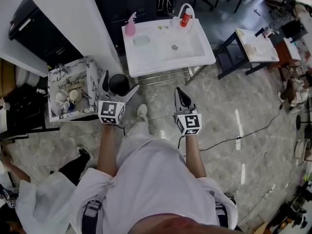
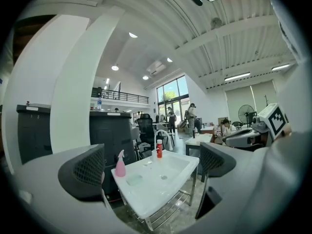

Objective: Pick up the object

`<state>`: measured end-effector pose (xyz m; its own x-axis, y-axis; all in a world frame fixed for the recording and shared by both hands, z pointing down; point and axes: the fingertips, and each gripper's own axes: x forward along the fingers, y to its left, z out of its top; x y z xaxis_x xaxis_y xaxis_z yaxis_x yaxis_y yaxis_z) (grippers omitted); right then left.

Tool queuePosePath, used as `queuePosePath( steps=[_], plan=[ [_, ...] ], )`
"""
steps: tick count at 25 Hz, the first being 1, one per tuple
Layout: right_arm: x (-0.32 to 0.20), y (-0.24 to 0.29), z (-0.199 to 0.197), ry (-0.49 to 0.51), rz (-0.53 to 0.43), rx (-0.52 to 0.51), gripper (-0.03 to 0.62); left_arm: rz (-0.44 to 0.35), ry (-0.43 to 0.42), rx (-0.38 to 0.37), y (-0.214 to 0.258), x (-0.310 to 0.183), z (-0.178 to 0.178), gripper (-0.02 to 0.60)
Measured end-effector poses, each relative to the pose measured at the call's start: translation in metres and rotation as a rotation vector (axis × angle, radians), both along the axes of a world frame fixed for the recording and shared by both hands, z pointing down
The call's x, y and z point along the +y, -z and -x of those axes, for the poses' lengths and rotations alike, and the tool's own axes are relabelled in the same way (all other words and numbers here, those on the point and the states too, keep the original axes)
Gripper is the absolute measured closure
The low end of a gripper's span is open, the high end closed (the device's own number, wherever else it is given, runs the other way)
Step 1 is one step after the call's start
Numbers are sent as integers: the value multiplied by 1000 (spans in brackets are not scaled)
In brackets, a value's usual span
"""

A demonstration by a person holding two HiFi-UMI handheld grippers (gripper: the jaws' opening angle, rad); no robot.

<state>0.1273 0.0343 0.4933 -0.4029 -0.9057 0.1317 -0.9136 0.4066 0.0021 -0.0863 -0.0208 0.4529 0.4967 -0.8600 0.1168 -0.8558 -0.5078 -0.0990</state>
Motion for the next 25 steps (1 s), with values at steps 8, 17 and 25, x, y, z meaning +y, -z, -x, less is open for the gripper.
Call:
queuePosePath(
  steps=[8, 17, 25],
  plan=[
    [-126, -15, 17, -17, 46, 44, 591, 33, -63, 30, -14, -138, 6, -9],
    [-212, -24, 24, -48, 69, 23, 591, 57, -139, 57, -29, -239, -5, -9],
    [-237, -15, 6, -28, 62, 15, 591, 68, -188, -38, -68, -281, -43, -9]
  ],
)
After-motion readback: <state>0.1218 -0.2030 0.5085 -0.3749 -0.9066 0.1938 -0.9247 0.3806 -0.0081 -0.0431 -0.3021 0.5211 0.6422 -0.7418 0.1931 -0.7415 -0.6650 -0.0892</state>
